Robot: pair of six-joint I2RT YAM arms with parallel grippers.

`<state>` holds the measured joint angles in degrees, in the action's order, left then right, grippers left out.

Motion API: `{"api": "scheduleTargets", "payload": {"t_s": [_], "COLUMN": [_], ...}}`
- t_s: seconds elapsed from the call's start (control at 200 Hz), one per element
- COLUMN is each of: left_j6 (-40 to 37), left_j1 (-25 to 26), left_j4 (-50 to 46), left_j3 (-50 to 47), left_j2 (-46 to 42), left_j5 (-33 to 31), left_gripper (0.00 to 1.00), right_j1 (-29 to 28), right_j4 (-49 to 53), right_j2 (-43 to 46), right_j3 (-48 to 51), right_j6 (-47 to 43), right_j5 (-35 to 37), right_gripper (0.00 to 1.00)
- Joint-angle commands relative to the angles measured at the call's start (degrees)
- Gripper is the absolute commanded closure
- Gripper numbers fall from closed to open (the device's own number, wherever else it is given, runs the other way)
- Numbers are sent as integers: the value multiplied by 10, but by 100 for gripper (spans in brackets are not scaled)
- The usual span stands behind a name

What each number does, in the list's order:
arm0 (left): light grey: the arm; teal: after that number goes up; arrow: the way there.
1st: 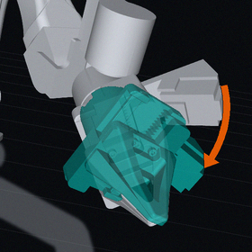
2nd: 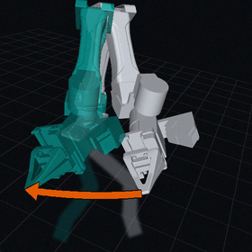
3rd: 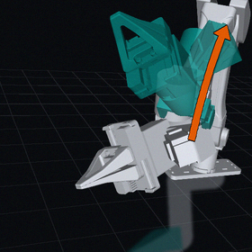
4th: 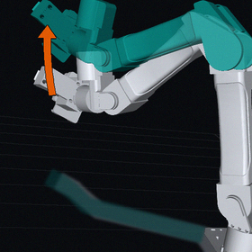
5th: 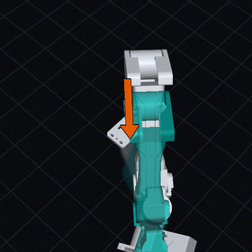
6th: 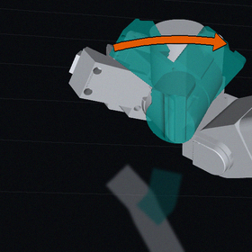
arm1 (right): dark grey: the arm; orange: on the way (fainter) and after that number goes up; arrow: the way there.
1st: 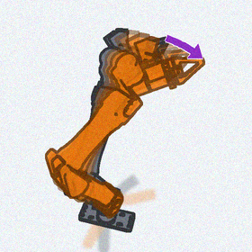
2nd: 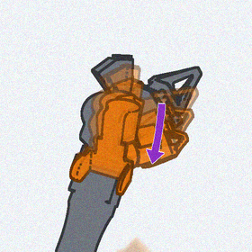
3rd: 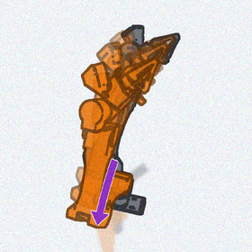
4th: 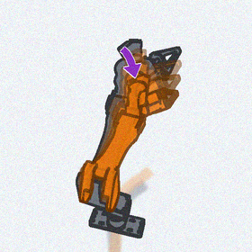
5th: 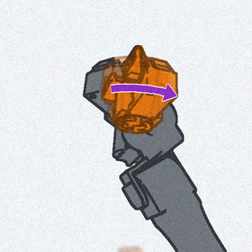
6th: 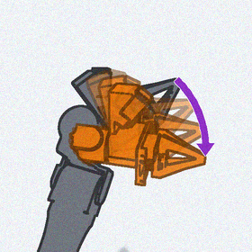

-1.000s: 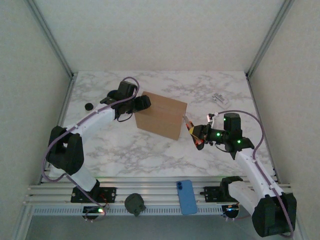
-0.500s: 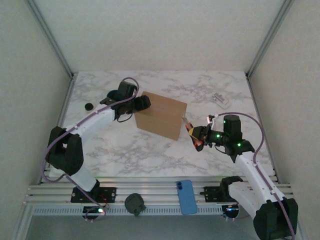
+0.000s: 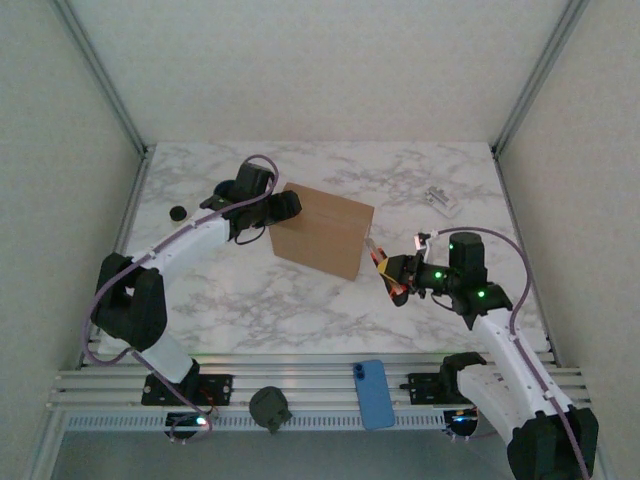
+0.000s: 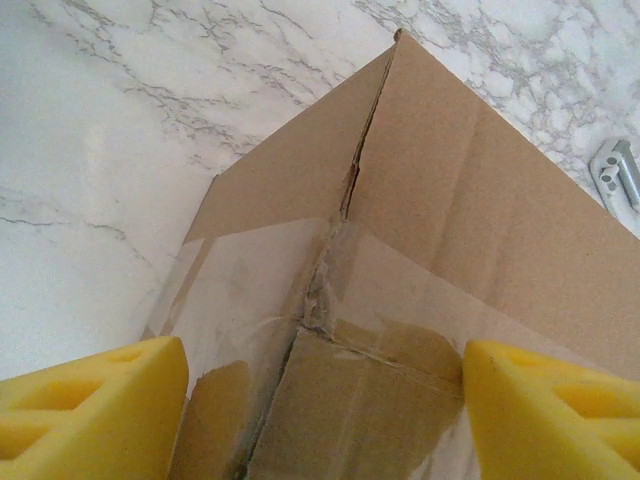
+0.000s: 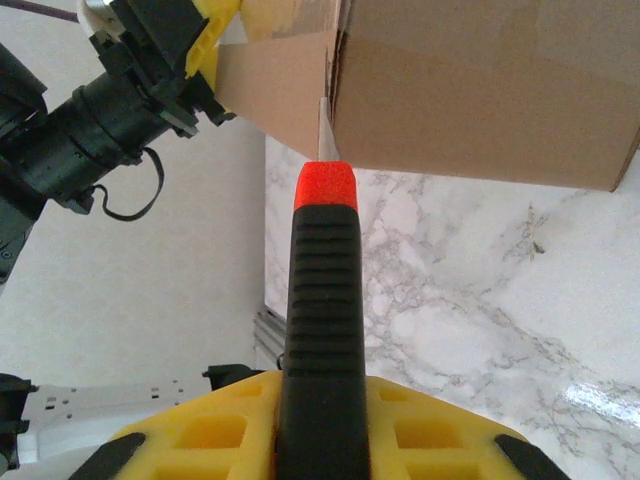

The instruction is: Unpack the express box

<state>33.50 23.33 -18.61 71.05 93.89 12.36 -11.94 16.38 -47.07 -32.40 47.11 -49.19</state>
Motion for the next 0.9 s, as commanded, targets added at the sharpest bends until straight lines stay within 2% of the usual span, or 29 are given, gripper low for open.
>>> {"api": "scheduleTargets", "payload": {"t_s": [0.0, 0.075, 0.155, 0.546, 0.896], "left_j6": [3, 3, 2, 3, 3], "left_j1": [-1, -1, -1, -1, -1], "left_j4": [-73, -74, -74, -76, -76], "left_j3": [-29, -29, -30, -30, -28], "left_j2": [16, 16, 12, 6, 10], "left_j5": [-48, -48, -48, -47, -46], "left_gripper": [29, 29, 29, 29, 29], "right_j1": [-5, -4, -1, 14, 19], "right_j4": [51, 87, 76, -25, -43], "right_j2": [10, 2, -10, -72, -93], "right_j3": [-18, -34, -43, -71, -78], "right_j6": [-23, -46, -50, -56, -57], "right_j5": [15, 49, 63, 49, 44], "right_gripper": [100, 100, 100, 100, 100]}}
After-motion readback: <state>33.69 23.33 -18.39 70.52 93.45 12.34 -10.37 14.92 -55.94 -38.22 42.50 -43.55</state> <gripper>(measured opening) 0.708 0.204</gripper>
